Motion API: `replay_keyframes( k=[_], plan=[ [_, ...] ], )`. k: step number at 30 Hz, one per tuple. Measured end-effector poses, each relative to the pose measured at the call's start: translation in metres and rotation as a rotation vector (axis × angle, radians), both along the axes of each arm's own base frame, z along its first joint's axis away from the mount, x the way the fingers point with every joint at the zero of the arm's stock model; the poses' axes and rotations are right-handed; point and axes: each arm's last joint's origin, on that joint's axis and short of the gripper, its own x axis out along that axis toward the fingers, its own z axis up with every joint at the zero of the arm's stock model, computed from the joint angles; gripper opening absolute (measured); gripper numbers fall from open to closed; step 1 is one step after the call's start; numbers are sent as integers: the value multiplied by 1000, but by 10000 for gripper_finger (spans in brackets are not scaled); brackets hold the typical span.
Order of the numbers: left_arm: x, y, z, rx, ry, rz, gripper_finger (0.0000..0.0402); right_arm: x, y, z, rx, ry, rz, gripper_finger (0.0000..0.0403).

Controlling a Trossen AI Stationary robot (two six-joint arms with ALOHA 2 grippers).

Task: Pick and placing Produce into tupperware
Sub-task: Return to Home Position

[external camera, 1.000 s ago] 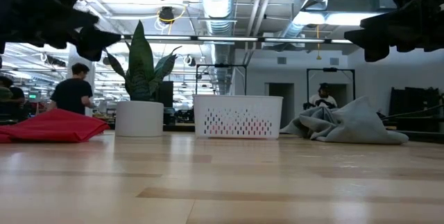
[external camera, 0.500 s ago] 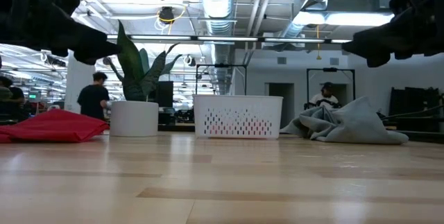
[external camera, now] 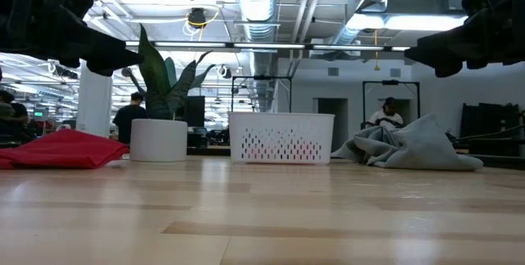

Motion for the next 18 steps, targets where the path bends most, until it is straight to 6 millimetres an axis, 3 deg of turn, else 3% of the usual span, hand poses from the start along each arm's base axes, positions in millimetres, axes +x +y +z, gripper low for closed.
replay_keyframes(
  k=[18],
  plan=[
    [2, 0, -3, 18, 36, -7, 293, 0, 0, 0, 0, 0, 0, 255]
  ],
)
